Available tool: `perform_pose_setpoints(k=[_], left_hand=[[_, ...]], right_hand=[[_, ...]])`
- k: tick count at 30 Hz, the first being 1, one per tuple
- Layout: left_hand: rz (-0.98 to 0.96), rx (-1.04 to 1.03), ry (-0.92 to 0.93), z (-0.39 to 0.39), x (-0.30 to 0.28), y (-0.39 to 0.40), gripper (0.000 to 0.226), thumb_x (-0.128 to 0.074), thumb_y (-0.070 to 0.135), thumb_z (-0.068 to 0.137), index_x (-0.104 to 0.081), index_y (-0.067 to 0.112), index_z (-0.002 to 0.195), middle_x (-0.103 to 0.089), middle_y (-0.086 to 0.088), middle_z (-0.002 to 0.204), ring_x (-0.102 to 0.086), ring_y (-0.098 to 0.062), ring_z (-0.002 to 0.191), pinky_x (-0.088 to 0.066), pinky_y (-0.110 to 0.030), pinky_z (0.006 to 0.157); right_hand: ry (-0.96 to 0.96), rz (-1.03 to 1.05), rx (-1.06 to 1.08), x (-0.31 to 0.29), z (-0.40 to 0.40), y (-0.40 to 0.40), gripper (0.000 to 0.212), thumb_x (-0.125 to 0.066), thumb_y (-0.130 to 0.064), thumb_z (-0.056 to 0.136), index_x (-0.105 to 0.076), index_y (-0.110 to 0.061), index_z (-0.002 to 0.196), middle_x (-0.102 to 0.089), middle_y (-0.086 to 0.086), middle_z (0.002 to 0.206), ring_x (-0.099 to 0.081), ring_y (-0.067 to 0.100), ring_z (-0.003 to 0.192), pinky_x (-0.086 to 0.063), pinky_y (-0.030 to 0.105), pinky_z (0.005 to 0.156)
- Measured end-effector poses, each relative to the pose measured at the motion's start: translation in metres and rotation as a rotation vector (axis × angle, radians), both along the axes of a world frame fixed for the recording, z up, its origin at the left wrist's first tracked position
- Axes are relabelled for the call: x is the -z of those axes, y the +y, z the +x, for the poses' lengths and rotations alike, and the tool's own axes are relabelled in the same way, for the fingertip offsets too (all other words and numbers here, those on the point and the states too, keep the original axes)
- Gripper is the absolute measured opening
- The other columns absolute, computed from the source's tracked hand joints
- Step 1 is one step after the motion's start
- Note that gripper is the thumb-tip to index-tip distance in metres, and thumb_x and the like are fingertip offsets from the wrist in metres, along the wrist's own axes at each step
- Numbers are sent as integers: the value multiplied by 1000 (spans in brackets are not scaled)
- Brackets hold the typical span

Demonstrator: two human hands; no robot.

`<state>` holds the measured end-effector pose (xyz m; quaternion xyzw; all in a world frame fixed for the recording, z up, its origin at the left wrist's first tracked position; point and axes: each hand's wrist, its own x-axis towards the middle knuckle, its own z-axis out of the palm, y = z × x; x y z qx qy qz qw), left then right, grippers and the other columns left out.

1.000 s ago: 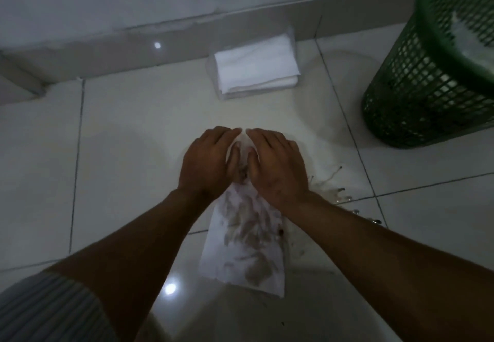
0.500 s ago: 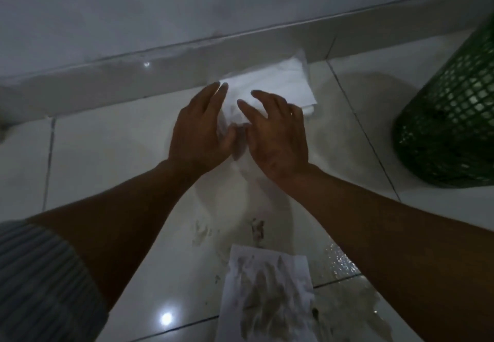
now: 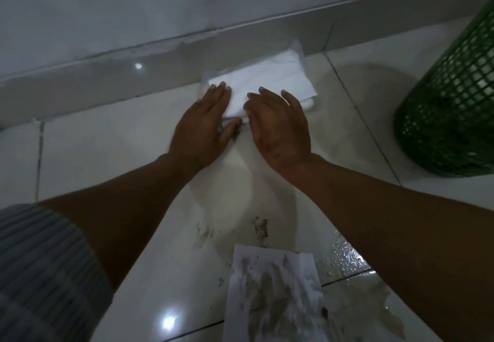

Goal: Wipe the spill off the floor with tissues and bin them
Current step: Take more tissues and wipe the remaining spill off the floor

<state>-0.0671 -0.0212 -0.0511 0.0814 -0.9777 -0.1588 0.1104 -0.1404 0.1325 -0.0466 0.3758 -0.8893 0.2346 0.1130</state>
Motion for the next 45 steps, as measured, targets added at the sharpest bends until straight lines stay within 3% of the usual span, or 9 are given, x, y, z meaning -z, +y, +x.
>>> perform_pose_setpoints(k=[5, 10, 17, 23, 28, 33, 39, 42, 45], left_hand=[[54, 15, 15, 3, -1, -2, 76, -57, 41, 95, -24, 5, 153, -26, -10, 160, -23, -20, 149, -24, -30, 120], [15, 21, -4, 4, 3, -6, 77, -57, 41, 95, -21, 7, 154, -22, -8, 162, -18, -17, 151, -14, -20, 118], [-54, 3, -53, 1, 0, -7, 69, -48, 43, 99, -24, 8, 154, -24, -9, 161, -19, -22, 151, -26, -41, 120], [-47, -1, -101, 1, -3, -8, 67, -53, 30, 98, -23, 8, 154, -20, -8, 163, -18, -21, 151, -27, -38, 117], [-37, -36, -114, -2, -7, -7, 64, -46, 36, 101, -22, 11, 154, -20, -4, 163, -20, -21, 150, -31, -40, 116], [-42, -44, -131, -3, -11, -5, 66, -45, 43, 100, -26, 11, 153, -23, -5, 162, -23, -21, 150, -34, -42, 114], [-99, -53, -221, -9, -14, -7, 66, -46, 37, 100, -21, 10, 155, -19, -6, 163, -21, -24, 150, -31, -45, 116], [-105, -55, -280, -11, -18, -6, 70, -50, 31, 98, -18, 8, 155, -16, -8, 164, -18, -26, 151, -29, -48, 116], [-114, -5, -208, -6, -24, 1, 72, -52, 29, 96, -18, 5, 154, -17, -12, 163, -17, -29, 151, -25, -49, 118]], right_hand=[[-26, 95, -80, 3, -2, 6, 42, -52, -28, 97, -57, -14, 135, -52, 6, 146, -43, 21, 140, -24, 45, 120], [1, 143, -75, 6, -6, 2, 37, -46, -24, 101, -57, -18, 136, -54, 4, 145, -44, 21, 139, -23, 42, 120], [61, 119, -89, 5, -3, 7, 37, -46, -20, 103, -56, -16, 138, -55, 4, 144, -46, 22, 138, -27, 45, 118], [235, -86, -111, 5, 7, 28, 27, -56, -10, 97, -69, -5, 119, -70, 12, 120, -66, 27, 115, -47, 51, 106], [141, -143, -48, 3, 14, 40, 25, -54, -9, 97, -70, -4, 117, -73, 13, 115, -67, 24, 113, -47, 46, 107], [66, -242, 40, 1, 26, 54, 22, -53, -12, 99, -70, -4, 110, -74, 10, 110, -69, 21, 104, -38, 31, 110], [-25, -259, 89, -2, 37, 78, 17, -55, -10, 98, -69, -4, 107, -73, 11, 110, -68, 27, 104, -46, 41, 108], [-80, -292, 106, -2, 43, 93, 18, -54, -11, 99, -68, -3, 107, -72, 13, 112, -68, 30, 105, -52, 47, 99], [-119, -320, 100, -5, 46, 104, 18, -55, -9, 98, -68, -4, 108, -71, 14, 114, -67, 29, 109, -53, 49, 97]])
